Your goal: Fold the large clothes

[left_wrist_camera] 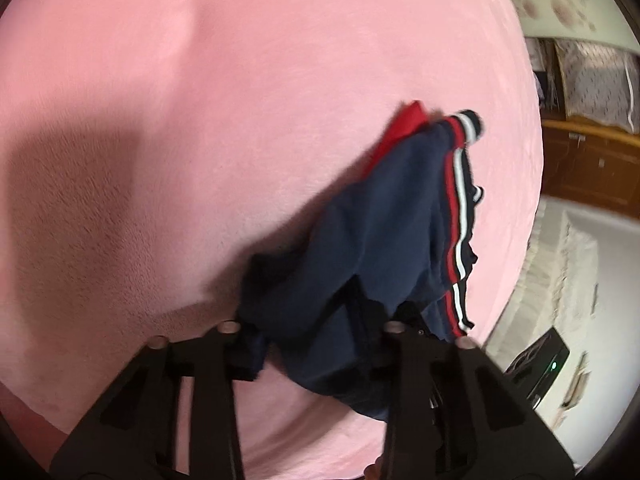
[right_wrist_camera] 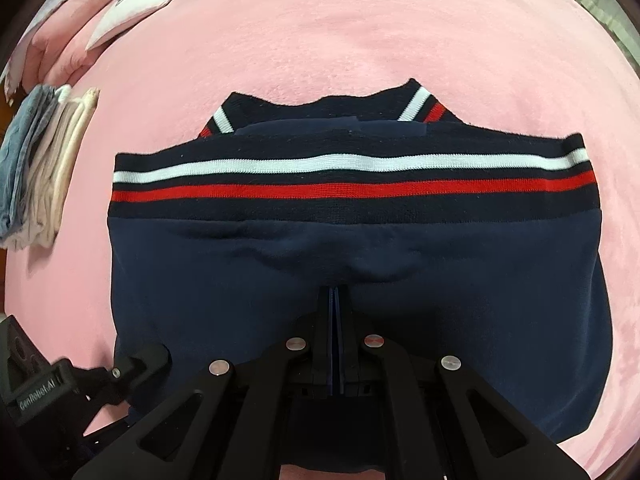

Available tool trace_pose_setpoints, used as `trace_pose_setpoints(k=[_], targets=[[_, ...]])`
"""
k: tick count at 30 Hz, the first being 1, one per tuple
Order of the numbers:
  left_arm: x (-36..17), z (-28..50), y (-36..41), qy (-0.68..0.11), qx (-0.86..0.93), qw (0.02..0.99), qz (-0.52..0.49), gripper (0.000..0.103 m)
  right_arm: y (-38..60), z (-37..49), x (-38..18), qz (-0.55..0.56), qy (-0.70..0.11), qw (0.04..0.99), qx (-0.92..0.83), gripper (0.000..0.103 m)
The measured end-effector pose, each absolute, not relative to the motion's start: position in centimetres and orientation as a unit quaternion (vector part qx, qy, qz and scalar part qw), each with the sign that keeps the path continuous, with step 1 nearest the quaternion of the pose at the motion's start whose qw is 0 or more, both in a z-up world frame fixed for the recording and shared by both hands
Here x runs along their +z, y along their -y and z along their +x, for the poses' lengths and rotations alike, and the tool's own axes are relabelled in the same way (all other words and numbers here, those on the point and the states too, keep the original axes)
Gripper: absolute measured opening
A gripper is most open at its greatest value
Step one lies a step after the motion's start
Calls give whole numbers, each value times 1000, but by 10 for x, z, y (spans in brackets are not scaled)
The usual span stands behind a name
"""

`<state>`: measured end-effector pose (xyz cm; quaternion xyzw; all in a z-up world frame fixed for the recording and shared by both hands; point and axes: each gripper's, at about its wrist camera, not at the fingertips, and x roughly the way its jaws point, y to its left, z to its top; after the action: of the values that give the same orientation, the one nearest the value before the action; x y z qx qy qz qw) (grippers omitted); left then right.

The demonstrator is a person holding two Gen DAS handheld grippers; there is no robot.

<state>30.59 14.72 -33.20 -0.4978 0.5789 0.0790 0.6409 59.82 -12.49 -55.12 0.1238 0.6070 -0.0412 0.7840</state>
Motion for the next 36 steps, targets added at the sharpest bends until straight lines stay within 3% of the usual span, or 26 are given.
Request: trace_pose_setpoints(k=[10,24,31,36], targets=[[-256,288,-154,-533,46,744,-399,14,126,595,-547,126,-606,785,-29,2],[-163,271,-31,-438,-40,880,-178,4,178,584,-548,191,-606,766,95,2],[-155,264,55,-437,-117,888,-77,4,239,570,-548,236,-606,744,155,2],[-176,258,95,-472,-141,867,-75,4,287,550,-529,257,-580,759,150,2]])
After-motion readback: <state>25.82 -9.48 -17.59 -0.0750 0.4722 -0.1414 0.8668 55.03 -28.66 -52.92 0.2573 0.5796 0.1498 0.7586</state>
